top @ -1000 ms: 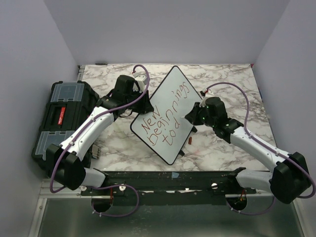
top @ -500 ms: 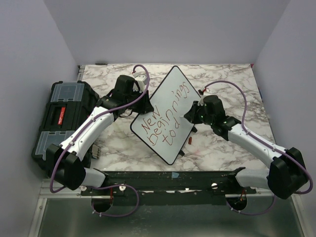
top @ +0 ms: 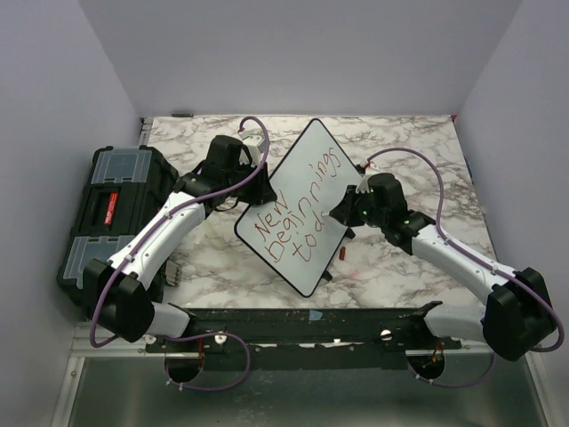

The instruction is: Write a sentence on the whiteboard

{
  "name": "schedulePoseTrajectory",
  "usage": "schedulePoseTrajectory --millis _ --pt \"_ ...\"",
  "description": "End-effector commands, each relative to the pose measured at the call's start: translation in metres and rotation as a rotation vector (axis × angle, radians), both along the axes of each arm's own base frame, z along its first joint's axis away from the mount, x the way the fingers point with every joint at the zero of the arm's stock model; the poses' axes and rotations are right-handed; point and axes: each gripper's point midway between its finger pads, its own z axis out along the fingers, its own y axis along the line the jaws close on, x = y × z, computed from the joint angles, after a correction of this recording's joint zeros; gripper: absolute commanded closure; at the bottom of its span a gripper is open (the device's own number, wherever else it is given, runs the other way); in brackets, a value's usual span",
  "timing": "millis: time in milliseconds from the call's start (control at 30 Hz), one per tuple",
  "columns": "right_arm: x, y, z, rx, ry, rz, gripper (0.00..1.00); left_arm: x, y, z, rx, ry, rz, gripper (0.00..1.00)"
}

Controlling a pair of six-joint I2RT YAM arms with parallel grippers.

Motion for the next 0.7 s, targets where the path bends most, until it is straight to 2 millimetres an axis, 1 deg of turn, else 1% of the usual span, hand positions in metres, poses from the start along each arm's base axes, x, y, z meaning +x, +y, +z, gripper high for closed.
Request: schedulePoseTrajectory --millis 0,167,400,667 --pt "-0.014 -0.004 -0.014 -0.014 0.034 0.029 0.99 -0.014 0.027 -0.057 0.263 0.051 -0.053 1.00" --pt "-0.015 -0.012 -0.019 -0.045 0.039 -0.002 0.99 -0.014 0.026 -0.057 0.264 0.051 -0.054 1.00" --pt "0.000 -0.018 -0.016 -0.079 0.022 -0.068 0.99 -0.014 0.026 -0.058 0.266 0.052 -0.054 1.00" --pt "0.019 -0.011 0.002 -0.070 -0.011 -0.080 0.99 -0.014 0.026 -0.058 0.269 0.053 -0.053 1.00"
